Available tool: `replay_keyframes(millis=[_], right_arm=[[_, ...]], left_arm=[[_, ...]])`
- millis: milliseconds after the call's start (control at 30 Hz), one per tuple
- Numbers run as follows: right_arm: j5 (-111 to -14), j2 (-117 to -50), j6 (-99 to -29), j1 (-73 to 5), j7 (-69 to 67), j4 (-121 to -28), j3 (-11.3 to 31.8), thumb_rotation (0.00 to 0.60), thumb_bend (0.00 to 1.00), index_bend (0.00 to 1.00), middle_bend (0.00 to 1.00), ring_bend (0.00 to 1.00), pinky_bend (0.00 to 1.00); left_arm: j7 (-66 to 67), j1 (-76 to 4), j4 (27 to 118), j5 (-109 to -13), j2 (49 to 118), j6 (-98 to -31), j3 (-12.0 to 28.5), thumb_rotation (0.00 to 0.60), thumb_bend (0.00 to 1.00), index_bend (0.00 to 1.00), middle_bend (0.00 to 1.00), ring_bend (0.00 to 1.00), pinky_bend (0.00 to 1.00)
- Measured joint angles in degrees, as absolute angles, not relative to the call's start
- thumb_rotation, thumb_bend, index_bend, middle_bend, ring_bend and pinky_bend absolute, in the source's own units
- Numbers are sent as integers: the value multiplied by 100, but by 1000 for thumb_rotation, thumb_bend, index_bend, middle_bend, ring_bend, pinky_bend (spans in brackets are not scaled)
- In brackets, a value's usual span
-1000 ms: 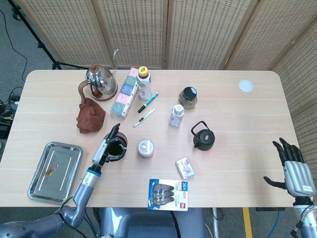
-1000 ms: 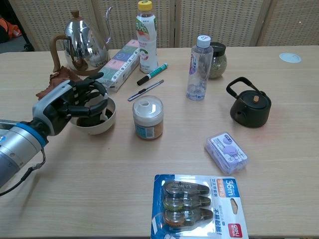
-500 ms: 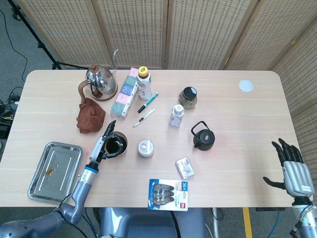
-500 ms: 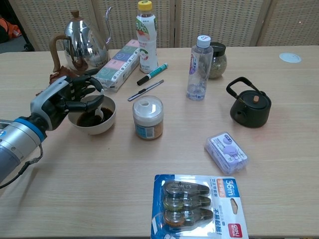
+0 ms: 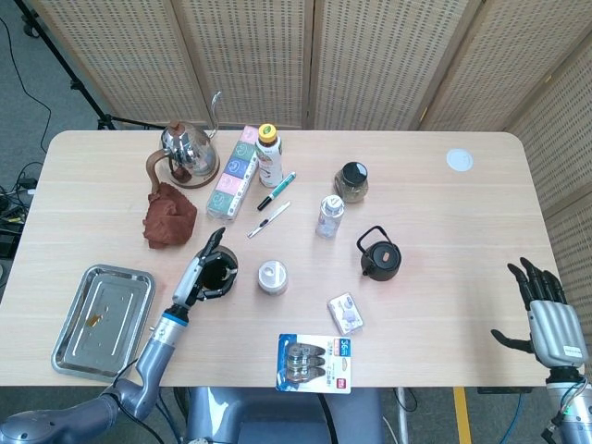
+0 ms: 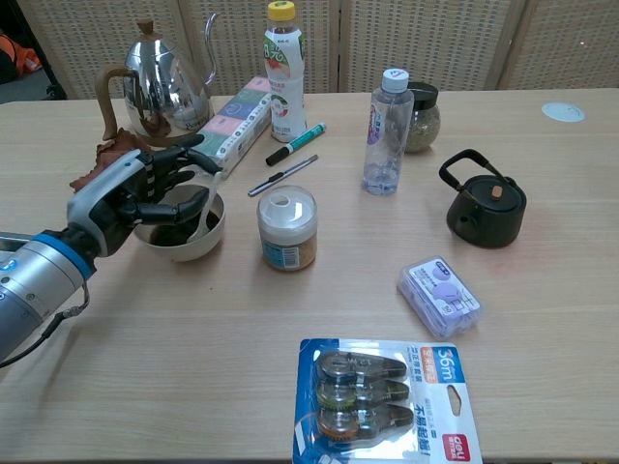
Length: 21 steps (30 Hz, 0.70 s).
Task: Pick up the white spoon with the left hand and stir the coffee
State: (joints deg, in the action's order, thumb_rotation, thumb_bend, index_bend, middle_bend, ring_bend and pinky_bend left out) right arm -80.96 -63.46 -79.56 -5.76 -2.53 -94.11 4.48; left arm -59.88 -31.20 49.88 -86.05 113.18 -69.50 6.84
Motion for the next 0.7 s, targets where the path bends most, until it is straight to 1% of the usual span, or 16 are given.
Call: replay_keyframes(millis=[33, 67, 133, 200, 367, 567, 700], right_arm=[[-8103, -6346, -7957, -576, -252, -9415, 445, 600, 0, 0, 0, 0, 0], [-8108, -6345, -7960, -574, -252, -9424, 442, 600, 0, 0, 0, 0, 0], [-8115, -6341, -7969, -572, -254, -9431, 441, 600, 0, 0, 0, 0, 0], [-8127, -6336, -7981, -569, -254, -9436, 441, 600, 0, 0, 0, 0, 0], [-8173, -6324, -8016, -559, -257, -9455, 429, 600, 0, 0, 0, 0, 0], [-8260, -6301, -8088, -536, -265, -9504, 409, 600, 0, 0, 0, 0, 0], [-8317, -6295, -8118, -525, -259, -9529, 389, 600, 0, 0, 0, 0, 0]], left_arm=[[-5964, -3118, 4994, -8631, 11304, -6975, 667, 600, 249, 74, 0, 0, 0], [-5926, -3114, 5009, -8658, 11283, -7009, 649, 600, 212, 28, 0, 0, 0], [-5839, -3100, 5086, -8719, 11219, -7099, 611, 600, 165, 0, 0, 0, 0], [-5768, -3083, 5191, -8772, 11140, -7190, 583, 600, 139, 0, 0, 0, 0], [-5380, -2992, 5505, -8952, 10846, -7562, 492, 600, 110, 0, 0, 0, 0], [-4413, -2770, 6059, -9211, 10172, -8026, 309, 600, 14, 0, 0, 0, 0], [-3547, -2576, 6533, -9310, 9578, -8236, 170, 600, 0, 0, 0, 0, 0]])
